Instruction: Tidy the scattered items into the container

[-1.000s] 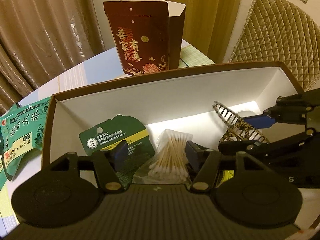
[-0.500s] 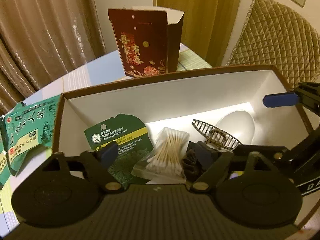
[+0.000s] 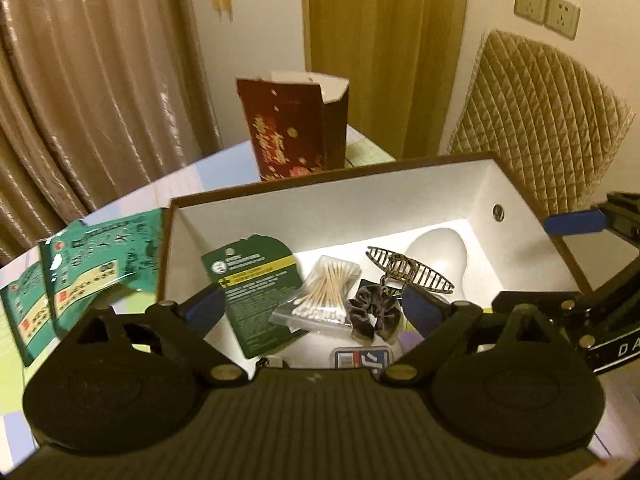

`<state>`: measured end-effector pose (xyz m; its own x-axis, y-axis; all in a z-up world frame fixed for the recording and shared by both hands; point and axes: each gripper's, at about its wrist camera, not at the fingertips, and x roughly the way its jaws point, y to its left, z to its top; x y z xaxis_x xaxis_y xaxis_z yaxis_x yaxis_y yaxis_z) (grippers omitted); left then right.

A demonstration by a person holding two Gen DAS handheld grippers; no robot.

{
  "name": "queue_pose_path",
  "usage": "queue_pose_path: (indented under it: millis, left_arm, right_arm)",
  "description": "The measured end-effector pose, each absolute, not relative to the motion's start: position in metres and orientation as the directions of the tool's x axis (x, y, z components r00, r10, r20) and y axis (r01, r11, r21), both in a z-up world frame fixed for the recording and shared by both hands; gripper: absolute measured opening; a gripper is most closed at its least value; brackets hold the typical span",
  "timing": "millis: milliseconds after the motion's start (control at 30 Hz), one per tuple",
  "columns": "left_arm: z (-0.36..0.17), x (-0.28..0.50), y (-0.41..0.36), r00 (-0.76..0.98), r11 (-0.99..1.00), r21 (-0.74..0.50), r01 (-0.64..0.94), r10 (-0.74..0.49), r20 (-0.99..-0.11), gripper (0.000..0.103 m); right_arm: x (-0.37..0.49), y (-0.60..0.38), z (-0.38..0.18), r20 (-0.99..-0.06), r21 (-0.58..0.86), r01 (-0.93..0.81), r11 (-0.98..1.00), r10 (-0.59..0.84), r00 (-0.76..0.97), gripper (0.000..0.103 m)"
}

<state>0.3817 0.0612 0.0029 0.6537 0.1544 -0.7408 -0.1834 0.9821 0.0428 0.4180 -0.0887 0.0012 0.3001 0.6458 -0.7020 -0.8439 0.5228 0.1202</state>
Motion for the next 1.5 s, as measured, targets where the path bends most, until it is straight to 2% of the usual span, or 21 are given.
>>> queue_pose_path:
  millis: [233, 533, 1067, 1500]
  left_arm:
    - [0.025, 0.336, 0.048, 0.698, 0.963, 0.090, -0.253, 0.246, -0.673, 0.099]
    - [0.046, 0.285, 0.023, 0.699, 0.935, 0.104, -0.339, 0.325, -0.638, 0.099]
    - [0.049, 0.213, -0.025, 0.633, 0.883, 0.013, -0.469, 0.346, -0.692, 0.100]
    - [0.050, 0.177, -0.049, 0.630, 0.894, 0.017, -0.448, 0.329, -0.704, 0.100]
  right_arm:
    - [0.379, -0.106, 0.003, -0.678, 0.048, -0.825, 0.564, 0.624, 0.387, 0.101]
    - [0.346, -0.128, 0.015, -0.662, 0.075, -0.837, 0.543, 0.654, 0.365, 0.101]
    - [0.307, -0.167, 0.019, -0.674, 0.123, -0.865, 0.487, 0.681, 0.287, 0.101]
    - [0.278, -0.190, 0.024, -0.677, 0.144, -0.843, 0.519, 0.673, 0.298, 0.101]
